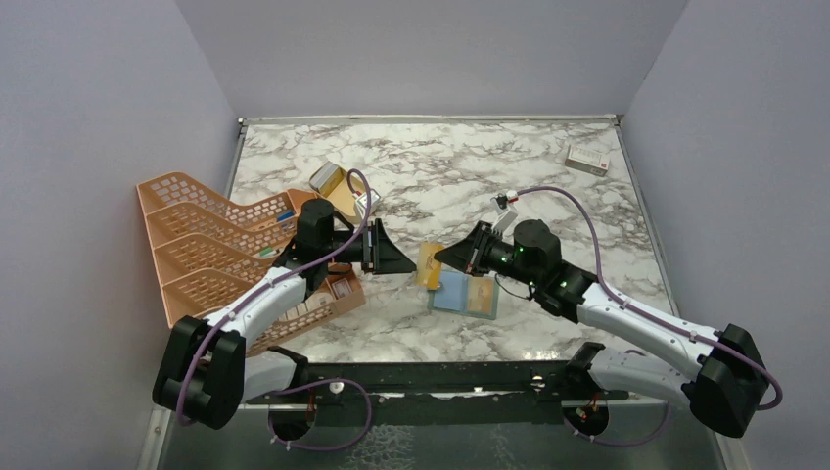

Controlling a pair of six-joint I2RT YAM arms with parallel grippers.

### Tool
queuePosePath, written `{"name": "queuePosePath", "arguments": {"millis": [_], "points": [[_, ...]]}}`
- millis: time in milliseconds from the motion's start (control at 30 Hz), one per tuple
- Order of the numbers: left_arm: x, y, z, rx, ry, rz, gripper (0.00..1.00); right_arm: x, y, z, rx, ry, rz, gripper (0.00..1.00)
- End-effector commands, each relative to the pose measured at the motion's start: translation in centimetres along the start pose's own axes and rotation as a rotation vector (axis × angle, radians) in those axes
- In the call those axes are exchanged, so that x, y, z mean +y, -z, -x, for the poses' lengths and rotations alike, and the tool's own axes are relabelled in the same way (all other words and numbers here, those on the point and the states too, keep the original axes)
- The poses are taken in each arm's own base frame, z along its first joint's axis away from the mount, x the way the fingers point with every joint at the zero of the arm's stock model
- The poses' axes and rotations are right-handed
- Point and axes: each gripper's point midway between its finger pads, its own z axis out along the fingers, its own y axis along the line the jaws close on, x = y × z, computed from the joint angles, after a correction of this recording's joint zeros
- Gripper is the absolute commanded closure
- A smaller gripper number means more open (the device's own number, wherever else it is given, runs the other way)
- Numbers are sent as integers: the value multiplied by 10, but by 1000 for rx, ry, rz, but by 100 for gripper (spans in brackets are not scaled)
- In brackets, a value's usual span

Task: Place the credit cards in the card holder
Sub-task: Pick up the credit card from the storage box, then insert the credit card into the card holder.

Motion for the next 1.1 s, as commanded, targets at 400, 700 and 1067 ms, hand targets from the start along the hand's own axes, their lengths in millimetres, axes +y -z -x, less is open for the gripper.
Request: {"name": "queuePosePath", "arguments": {"millis": [400,700,1067], "points": [[64,-10,-4,10,-35,205,54,-94,0,-5,109,225,-330,99],[84,-28,-11,30,-43,309,66,-131,20,9,129,139,-321,99],[114,-51,-28,65,-82,450,95,-160,28,-2,168,31,-277,99]]}}
